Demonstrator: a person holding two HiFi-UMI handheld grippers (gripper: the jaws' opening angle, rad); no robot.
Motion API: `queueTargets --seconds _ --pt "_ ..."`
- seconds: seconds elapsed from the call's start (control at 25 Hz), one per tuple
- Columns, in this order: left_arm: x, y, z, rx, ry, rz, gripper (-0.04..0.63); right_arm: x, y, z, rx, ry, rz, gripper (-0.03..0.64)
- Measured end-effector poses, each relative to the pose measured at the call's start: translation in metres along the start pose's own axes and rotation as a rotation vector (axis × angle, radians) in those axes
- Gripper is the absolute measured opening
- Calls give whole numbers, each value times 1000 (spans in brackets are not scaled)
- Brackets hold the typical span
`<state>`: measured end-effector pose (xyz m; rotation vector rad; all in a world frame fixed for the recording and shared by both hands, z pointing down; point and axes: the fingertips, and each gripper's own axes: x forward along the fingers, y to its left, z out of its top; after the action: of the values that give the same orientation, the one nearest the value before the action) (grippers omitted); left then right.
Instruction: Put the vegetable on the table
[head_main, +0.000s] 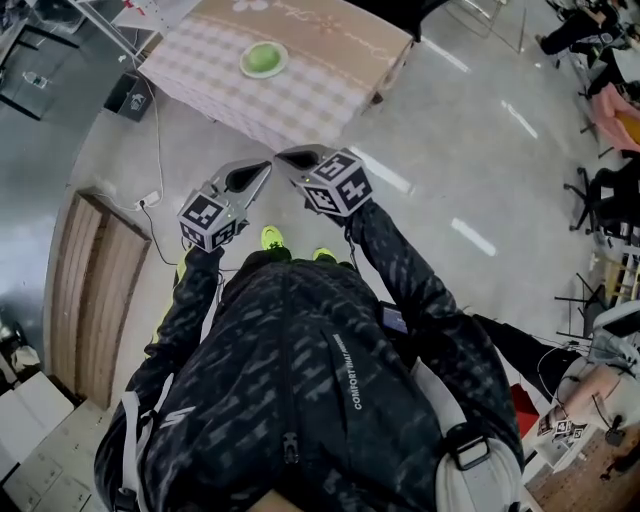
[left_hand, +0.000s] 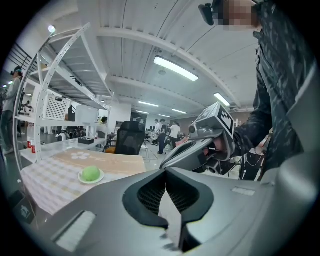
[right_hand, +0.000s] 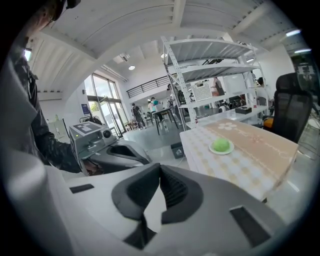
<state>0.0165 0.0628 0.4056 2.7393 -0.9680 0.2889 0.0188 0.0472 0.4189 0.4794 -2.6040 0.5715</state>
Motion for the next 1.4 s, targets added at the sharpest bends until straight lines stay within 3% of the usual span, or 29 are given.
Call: queueTargets --seconds 0.96,1.4 --pt "20 -130 -6 -37 4 168 0 -103 40 -65 -54 12 159 -3" --pt "20 -139 -10 -10 2 194 0 -110 41 -71 -97 -35 168 -2"
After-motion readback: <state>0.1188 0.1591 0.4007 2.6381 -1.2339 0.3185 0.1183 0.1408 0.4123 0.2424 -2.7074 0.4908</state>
